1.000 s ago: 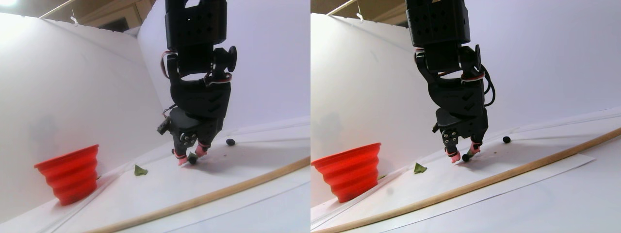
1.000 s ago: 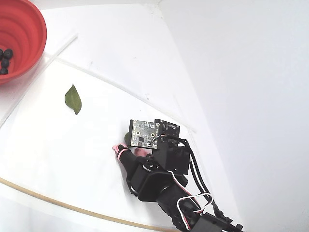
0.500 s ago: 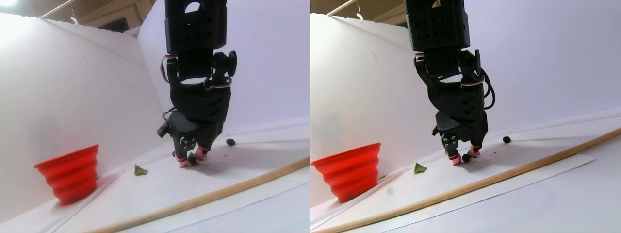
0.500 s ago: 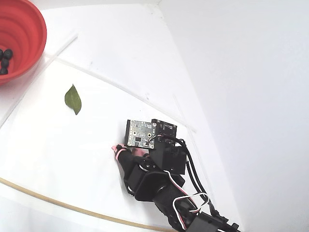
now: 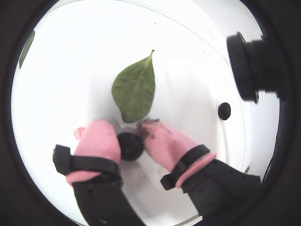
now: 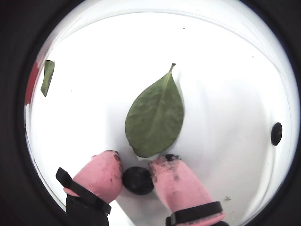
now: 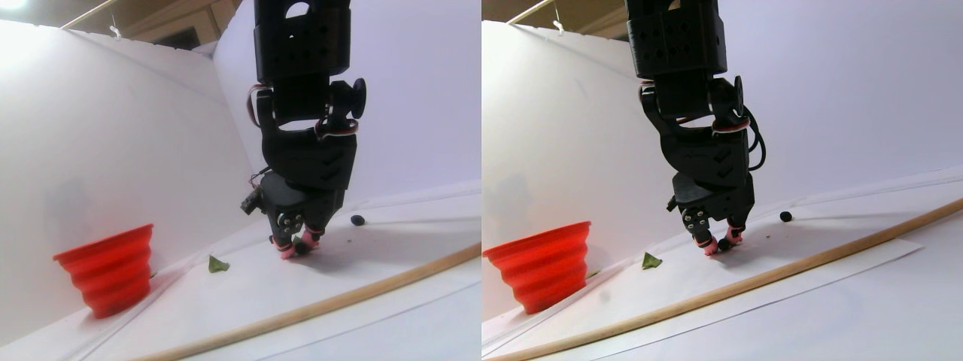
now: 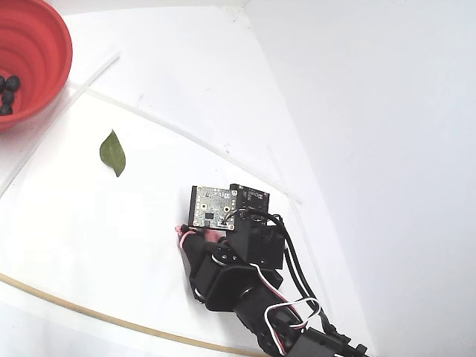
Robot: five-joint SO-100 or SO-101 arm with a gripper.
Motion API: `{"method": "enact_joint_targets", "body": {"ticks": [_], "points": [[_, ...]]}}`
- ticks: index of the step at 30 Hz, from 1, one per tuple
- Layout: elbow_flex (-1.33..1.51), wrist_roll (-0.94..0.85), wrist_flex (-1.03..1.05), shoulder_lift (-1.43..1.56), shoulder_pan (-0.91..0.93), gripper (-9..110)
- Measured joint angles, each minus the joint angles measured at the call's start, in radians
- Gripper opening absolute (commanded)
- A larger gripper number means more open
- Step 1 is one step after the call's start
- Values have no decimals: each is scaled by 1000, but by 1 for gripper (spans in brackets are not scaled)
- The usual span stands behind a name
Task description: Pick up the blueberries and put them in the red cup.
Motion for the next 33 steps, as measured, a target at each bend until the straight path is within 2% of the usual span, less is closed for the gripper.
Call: {"method": "enact_joint_targets", "body": {"ticks": [33], "points": [[98,94,103,209,-100,10]]}}
